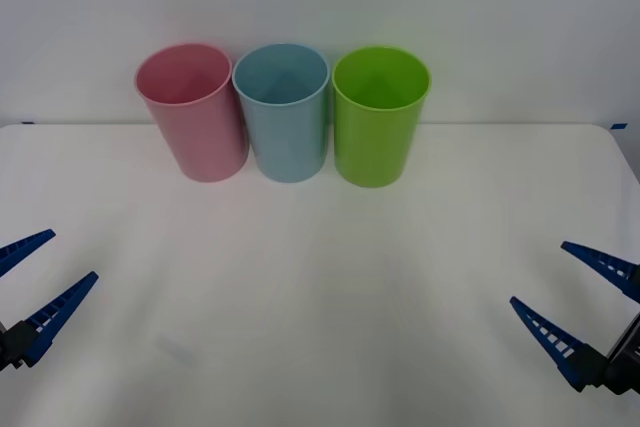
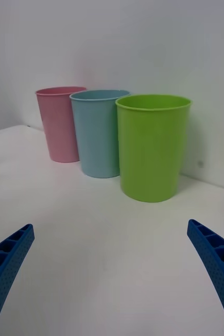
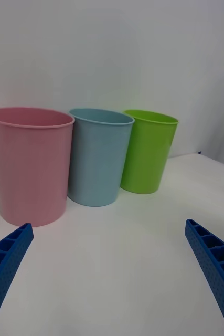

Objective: Grasp the object on the table and drop it into the matching bin: aluminum can to the light blue bin, PET bottle to the pink bin.

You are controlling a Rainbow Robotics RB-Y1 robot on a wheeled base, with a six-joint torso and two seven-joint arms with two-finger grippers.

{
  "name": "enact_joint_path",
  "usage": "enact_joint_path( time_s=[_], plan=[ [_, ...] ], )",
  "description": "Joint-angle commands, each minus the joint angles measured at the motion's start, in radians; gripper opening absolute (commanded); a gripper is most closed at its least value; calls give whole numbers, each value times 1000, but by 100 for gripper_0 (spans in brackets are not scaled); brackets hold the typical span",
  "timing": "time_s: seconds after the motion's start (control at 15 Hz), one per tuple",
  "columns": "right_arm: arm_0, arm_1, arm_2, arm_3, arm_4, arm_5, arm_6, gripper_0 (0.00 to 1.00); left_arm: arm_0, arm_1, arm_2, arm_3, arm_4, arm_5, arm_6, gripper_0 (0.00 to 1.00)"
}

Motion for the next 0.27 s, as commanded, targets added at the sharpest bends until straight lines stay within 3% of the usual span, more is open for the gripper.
enact_joint_path(
  time_s=[0.07,0.27],
  plan=[
    [3,0,0,12,-7,0,2,100,0,0,0,0,0,0,0,100],
    [5,-1,0,12,-7,2,2,100,0,0,0,0,0,0,0,100]
  ],
)
